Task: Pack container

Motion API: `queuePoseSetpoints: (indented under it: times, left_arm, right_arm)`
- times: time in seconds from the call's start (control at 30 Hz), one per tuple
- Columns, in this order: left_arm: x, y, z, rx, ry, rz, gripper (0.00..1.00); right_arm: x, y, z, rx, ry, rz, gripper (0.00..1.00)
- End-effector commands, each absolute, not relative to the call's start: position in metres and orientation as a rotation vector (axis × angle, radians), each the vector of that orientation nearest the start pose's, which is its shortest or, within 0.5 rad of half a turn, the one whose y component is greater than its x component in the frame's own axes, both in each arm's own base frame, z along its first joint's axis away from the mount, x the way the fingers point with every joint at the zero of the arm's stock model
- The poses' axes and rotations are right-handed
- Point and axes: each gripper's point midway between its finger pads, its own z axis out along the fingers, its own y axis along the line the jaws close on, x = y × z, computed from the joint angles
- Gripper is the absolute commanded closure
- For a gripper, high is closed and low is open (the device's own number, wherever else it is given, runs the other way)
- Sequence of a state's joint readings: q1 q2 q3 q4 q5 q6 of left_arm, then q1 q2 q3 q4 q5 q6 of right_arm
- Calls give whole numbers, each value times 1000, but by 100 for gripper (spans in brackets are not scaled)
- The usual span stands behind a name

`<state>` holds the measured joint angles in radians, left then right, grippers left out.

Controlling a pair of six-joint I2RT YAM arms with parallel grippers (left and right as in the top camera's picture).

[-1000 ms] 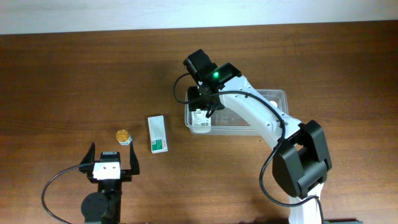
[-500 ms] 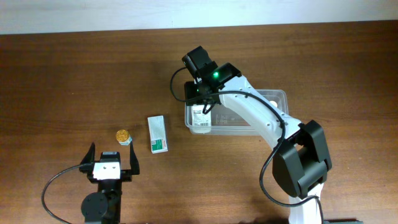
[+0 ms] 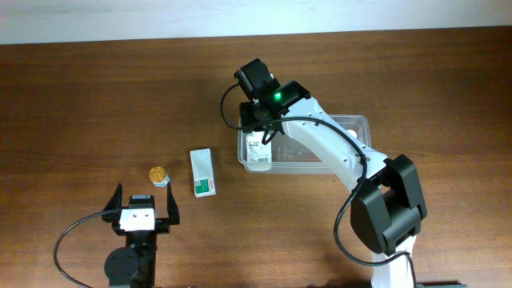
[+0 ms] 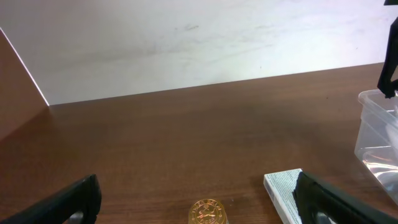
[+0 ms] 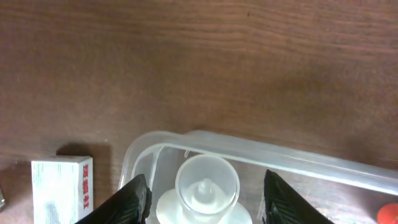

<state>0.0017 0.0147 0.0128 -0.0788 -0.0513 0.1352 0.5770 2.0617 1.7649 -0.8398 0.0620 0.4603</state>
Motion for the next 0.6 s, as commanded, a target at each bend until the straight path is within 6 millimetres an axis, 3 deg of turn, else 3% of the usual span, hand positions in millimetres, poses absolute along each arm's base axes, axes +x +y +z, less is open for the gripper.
queuePoseSetpoints:
  times: [0.0,0.57]
  left_arm:
    - [246,8,157,87,1649,151,1]
    - [246,8,157,87,1649,151,1]
  right_arm:
    - [427,263,113,-146,2696,198,48]
    - [432,261,98,-141,2706,157,50]
